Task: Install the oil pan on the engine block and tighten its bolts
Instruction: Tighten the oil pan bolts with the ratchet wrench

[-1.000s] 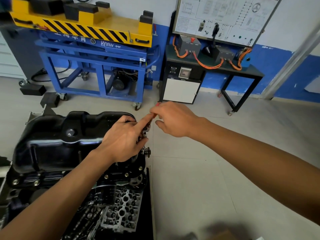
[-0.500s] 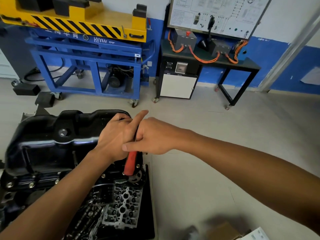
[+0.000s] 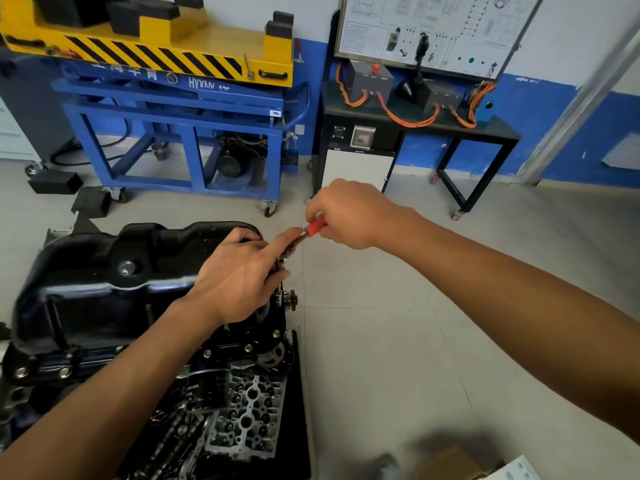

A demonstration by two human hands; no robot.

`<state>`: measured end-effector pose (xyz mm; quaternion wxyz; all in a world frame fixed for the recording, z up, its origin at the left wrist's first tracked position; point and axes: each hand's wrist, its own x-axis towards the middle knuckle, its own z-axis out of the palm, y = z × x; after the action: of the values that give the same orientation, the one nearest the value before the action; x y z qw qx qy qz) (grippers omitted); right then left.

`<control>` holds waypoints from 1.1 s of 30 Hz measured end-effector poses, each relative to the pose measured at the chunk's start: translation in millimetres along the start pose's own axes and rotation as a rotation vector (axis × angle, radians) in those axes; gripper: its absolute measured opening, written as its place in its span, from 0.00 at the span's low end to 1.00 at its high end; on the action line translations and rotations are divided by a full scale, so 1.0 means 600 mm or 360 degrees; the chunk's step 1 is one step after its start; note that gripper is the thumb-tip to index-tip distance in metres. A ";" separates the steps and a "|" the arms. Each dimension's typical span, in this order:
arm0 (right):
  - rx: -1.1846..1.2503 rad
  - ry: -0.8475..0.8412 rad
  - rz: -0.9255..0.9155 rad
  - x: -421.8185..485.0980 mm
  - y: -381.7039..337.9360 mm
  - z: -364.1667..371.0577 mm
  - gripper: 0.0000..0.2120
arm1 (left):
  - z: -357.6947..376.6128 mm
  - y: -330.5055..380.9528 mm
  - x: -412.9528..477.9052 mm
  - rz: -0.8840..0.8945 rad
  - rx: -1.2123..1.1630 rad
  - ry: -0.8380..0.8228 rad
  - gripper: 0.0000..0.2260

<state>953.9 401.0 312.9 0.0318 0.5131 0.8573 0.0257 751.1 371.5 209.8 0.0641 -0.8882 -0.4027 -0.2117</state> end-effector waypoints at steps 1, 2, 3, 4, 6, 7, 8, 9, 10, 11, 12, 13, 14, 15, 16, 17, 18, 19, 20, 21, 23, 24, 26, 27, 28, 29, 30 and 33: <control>-0.0046 0.0056 -0.0008 0.005 -0.004 0.004 0.07 | 0.000 0.000 0.000 0.0011 -0.0002 0.0004 0.30; -0.0056 0.0075 -0.0020 0.008 -0.008 0.007 0.07 | 0.000 -0.001 0.000 0.0018 -0.0004 0.0009 0.31; -0.0058 0.0078 -0.0032 0.009 -0.011 0.011 0.06 | 0.000 0.000 -0.001 0.0018 -0.0008 0.0017 0.32; -0.0056 0.0075 -0.0035 0.007 -0.013 0.014 0.05 | 0.001 0.001 -0.001 0.0014 -0.0012 0.0033 0.32; -0.0036 0.0071 -0.0030 0.001 -0.013 0.019 0.07 | 0.004 0.001 -0.002 -0.0001 -0.0001 0.0067 0.32; -0.0028 0.0059 -0.0025 -0.004 -0.013 0.020 0.09 | 0.006 0.000 -0.002 -0.0013 0.0014 0.0082 0.31; -0.0027 0.0045 -0.0016 -0.010 -0.012 0.020 0.11 | 0.008 0.000 -0.001 -0.0026 0.0035 0.0095 0.30; -0.0030 0.0029 -0.0005 -0.018 -0.012 0.018 0.13 | 0.009 0.000 0.000 -0.0040 0.0055 0.0103 0.29; -0.0034 0.0013 0.0003 -0.027 -0.012 0.017 0.15 | 0.010 0.001 0.002 -0.0053 0.0069 0.0106 0.29; -0.0030 -0.0008 0.0008 -0.035 -0.012 0.014 0.17 | 0.011 0.003 0.003 -0.0062 0.0074 0.0109 0.28; -0.0010 -0.0058 0.0008 -0.044 -0.014 0.010 0.19 | 0.011 0.005 0.003 -0.0068 0.0073 0.0114 0.27; 0.0032 -0.0151 -0.0003 -0.052 -0.019 0.006 0.20 | 0.012 0.007 0.004 -0.0075 0.0069 0.0123 0.25; 0.0102 -0.0268 -0.0036 -0.058 -0.029 0.003 0.22 | 0.012 0.008 0.004 -0.0081 0.0063 0.0133 0.24; 0.0198 -0.0369 -0.0086 -0.062 -0.044 0.002 0.24 | 0.010 0.008 0.003 -0.0084 0.0060 0.0143 0.22; 0.0314 -0.0422 -0.0130 -0.063 -0.061 0.004 0.26 | 0.008 0.009 0.003 -0.0076 0.0058 0.0148 0.21; 0.0438 -0.0425 -0.0146 -0.062 -0.078 0.008 0.26 | 0.005 0.009 0.003 -0.0055 0.0057 0.0144 0.21; 0.0554 -0.0389 -0.0138 -0.060 -0.094 0.012 0.27 | 0.002 0.010 0.003 -0.0022 0.0050 0.0128 0.23; 0.0647 -0.0332 -0.0120 -0.056 -0.107 0.016 0.27 | -0.001 0.010 0.002 0.0010 0.0033 0.0111 0.25; 0.0712 -0.0281 -0.0111 -0.054 -0.116 0.019 0.26 | -0.003 0.010 0.002 0.0036 0.0006 0.0110 0.26; 0.0743 -0.0256 -0.0111 -0.052 -0.121 0.021 0.27 | -0.006 0.010 0.002 0.0051 -0.0020 0.0109 0.28; 0.0806 -0.0307 -0.0138 -0.052 -0.118 0.016 0.26 | -0.009 0.011 0.003 0.0058 -0.0034 0.0116 0.26; 0.0832 -0.0357 -0.0147 -0.052 -0.112 0.014 0.24 | -0.008 0.011 0.003 0.0052 -0.0023 0.0128 0.22; 0.0799 -0.0445 -0.0116 -0.051 -0.093 0.015 0.26 | -0.004 0.011 0.003 0.0014 -0.0013 0.0170 0.18; 0.0748 -0.0510 -0.0095 -0.049 -0.080 0.017 0.26 | -0.001 0.010 0.003 -0.0001 -0.0021 0.0188 0.18; 0.0692 -0.0573 -0.0081 -0.048 -0.067 0.016 0.25 | 0.001 0.009 0.004 -0.0010 -0.0033 0.0195 0.18; 0.0611 -0.0624 -0.0076 -0.045 -0.050 0.014 0.24 | 0.003 0.008 0.003 -0.0011 -0.0044 0.0176 0.18; 0.0503 -0.0659 -0.0065 -0.042 -0.034 0.009 0.23 | 0.004 0.006 0.003 -0.0005 -0.0053 0.0145 0.19; 0.0214 -0.0486 0.0041 -0.016 0.011 0.001 0.12 | 0.006 0.001 0.002 -0.0014 -0.0045 0.0071 0.21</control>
<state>963.9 395.8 313.1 0.1270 0.5229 0.8357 -0.1095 753.3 372.9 207.2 0.0596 -0.8823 -0.4021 -0.2373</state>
